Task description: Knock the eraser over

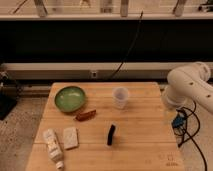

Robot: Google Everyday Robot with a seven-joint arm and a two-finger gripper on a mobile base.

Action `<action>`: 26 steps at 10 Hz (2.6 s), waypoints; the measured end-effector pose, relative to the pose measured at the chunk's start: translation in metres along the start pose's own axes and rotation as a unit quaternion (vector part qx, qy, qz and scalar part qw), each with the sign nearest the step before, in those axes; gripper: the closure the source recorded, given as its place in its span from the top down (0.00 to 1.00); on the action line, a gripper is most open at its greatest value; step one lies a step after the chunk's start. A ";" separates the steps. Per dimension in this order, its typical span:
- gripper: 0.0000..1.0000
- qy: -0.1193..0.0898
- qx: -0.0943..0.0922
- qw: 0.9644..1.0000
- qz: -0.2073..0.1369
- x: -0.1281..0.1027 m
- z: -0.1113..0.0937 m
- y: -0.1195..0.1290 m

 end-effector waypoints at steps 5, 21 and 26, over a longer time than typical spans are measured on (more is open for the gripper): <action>0.80 0.000 0.000 1.000 0.000 0.000 0.000 0.000; 0.80 0.009 -0.012 0.999 -0.029 -0.019 0.011 0.037; 0.80 0.013 -0.024 0.998 -0.056 -0.049 0.018 0.069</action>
